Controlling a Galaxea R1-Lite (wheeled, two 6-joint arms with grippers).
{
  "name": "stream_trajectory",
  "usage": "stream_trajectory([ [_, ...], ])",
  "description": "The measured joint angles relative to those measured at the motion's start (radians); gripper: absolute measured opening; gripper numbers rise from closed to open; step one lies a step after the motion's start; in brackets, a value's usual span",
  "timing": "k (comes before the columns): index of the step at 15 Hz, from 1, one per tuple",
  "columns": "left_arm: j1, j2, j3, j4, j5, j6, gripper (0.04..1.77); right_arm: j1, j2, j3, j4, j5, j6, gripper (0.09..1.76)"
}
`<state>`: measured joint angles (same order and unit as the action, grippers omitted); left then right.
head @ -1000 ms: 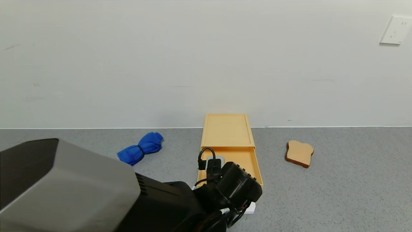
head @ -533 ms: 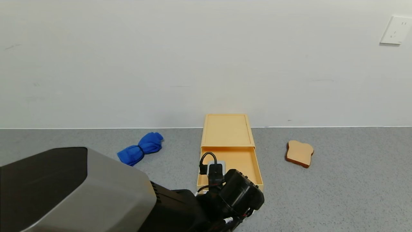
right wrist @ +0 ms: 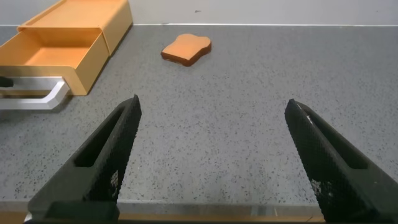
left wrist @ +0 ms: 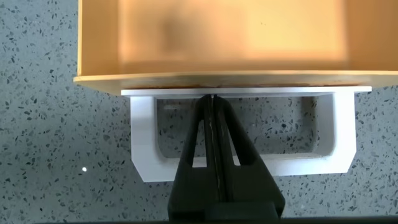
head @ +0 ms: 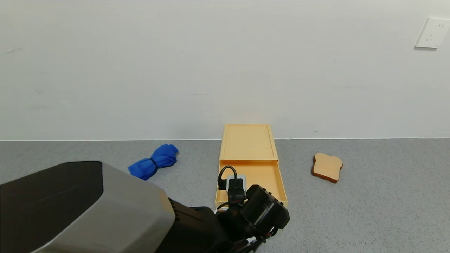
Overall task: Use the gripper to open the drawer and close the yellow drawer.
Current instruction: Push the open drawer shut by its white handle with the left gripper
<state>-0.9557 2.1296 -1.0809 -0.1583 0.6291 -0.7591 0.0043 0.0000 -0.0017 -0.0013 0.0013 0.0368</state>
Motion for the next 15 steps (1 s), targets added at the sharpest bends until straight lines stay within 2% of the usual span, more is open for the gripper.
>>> stream_trajectory([
  [5, 0.014, 0.007, -0.027, 0.001, 0.001, 0.010, 0.11, 0.000, 0.000, 0.000, 0.000, 0.000, 0.001, 1.70],
  [15, 0.085, 0.057, -0.132, -0.002, -0.008, 0.075, 0.11, 0.000, 0.000, 0.000, 0.000, 0.000, 0.001, 1.70],
])
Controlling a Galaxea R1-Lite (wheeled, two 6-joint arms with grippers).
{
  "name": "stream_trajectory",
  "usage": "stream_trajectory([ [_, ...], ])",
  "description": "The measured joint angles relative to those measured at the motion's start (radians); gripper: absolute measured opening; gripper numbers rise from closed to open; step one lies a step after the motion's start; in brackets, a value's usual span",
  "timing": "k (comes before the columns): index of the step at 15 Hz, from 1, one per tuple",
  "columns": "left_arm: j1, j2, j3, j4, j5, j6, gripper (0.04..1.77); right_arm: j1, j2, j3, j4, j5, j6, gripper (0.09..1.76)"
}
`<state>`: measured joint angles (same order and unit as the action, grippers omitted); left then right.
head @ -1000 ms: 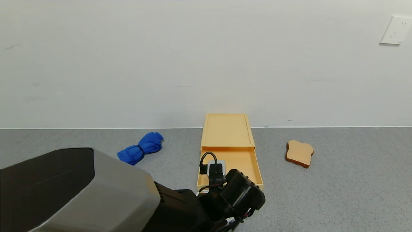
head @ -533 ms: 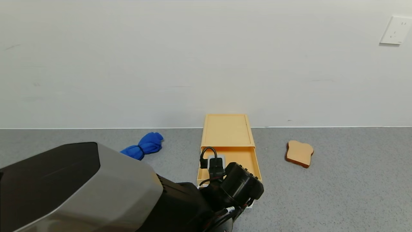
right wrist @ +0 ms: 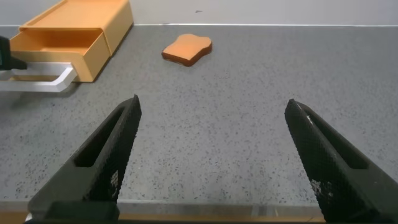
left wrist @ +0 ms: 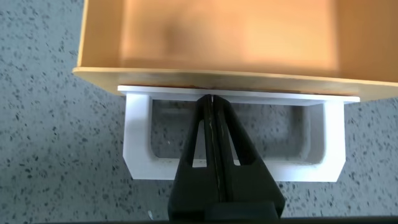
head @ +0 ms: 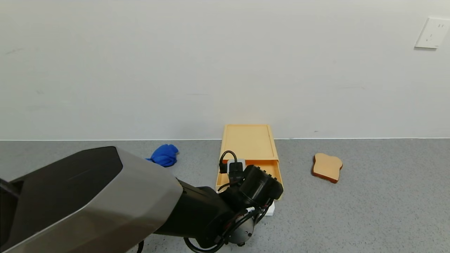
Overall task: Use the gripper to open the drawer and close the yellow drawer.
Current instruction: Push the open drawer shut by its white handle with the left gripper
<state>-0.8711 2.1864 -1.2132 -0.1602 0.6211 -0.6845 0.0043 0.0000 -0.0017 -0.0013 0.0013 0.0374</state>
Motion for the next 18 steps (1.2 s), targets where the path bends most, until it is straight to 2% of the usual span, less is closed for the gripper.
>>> stream_trajectory([
  [13, 0.076, 0.097, -0.180, -0.001, -0.010, 0.086, 0.11, 0.000, 0.000, 0.000, 0.000, 0.000, -0.001, 1.70],
  [15, 0.091, 0.109, -0.201, -0.001, -0.039, 0.093, 0.11, 0.000, 0.000, 0.000, 0.000, 0.000, 0.000, 1.70],
  [18, 0.107, 0.124, -0.230, -0.001, -0.046, 0.113, 0.11, 0.000, 0.000, 0.000, 0.000, 0.000, 0.000, 1.70],
])
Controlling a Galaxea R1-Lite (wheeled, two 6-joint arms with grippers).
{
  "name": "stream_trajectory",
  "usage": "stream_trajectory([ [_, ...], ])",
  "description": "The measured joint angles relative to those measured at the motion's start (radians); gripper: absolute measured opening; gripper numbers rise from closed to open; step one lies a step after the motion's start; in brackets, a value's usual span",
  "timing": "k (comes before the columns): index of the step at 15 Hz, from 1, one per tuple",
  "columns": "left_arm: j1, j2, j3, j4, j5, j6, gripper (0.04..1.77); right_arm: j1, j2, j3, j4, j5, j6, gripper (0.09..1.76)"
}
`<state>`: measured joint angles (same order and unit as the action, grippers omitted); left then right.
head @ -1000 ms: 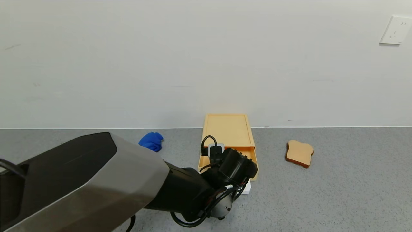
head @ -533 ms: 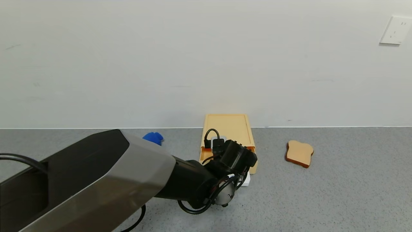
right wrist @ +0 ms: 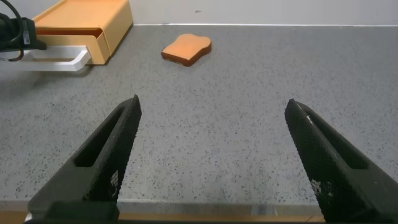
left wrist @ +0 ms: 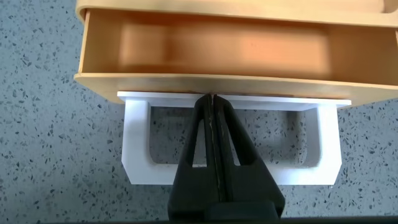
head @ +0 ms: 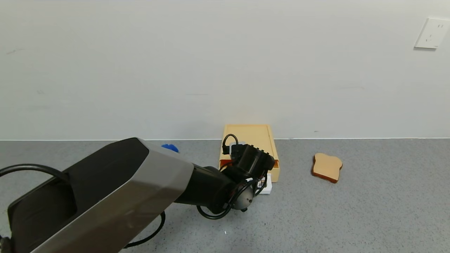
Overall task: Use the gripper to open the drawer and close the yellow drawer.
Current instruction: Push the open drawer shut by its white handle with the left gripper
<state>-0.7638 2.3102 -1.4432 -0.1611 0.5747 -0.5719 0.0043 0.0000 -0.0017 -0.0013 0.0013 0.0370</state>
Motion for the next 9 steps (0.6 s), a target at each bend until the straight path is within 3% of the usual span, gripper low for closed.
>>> stream_trajectory([
  [9, 0.040, 0.053, -0.096, 0.001, -0.003, 0.064, 0.11, 0.000, 0.000, 0.000, 0.000, 0.000, 0.000, 1.70],
])
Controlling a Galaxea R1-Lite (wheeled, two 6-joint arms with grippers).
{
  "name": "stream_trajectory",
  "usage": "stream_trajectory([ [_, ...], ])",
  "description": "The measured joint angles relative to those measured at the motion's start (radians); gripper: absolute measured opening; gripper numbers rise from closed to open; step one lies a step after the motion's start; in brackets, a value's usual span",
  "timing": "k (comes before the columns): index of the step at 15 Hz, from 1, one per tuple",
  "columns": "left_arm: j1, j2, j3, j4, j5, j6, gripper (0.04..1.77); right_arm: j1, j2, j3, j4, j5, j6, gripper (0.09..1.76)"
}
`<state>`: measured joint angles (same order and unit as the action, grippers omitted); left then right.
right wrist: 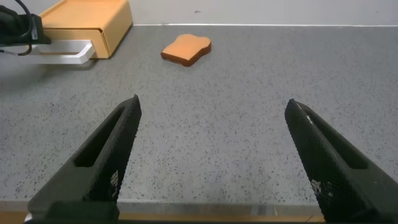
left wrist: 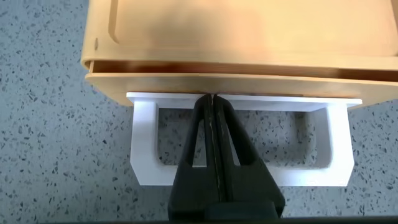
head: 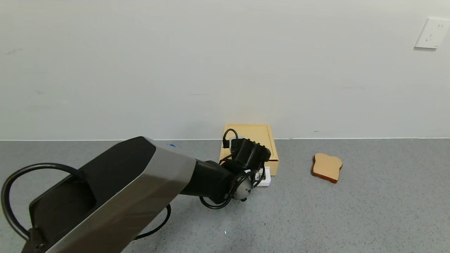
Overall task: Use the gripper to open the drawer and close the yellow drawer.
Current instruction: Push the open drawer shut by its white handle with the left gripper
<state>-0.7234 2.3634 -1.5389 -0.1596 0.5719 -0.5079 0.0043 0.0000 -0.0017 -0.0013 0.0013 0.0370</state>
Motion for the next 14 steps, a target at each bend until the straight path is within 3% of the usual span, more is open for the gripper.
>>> stream_trajectory([
  [6, 0.015, 0.025, -0.040, 0.000, 0.001, 0.022, 0.11, 0.000, 0.000, 0.000, 0.000, 0.000, 0.000, 1.70],
  [14, 0.004, -0.040, -0.011, 0.028, 0.005, 0.032, 0.11, 0.000, 0.000, 0.000, 0.000, 0.000, 0.000, 1.70],
])
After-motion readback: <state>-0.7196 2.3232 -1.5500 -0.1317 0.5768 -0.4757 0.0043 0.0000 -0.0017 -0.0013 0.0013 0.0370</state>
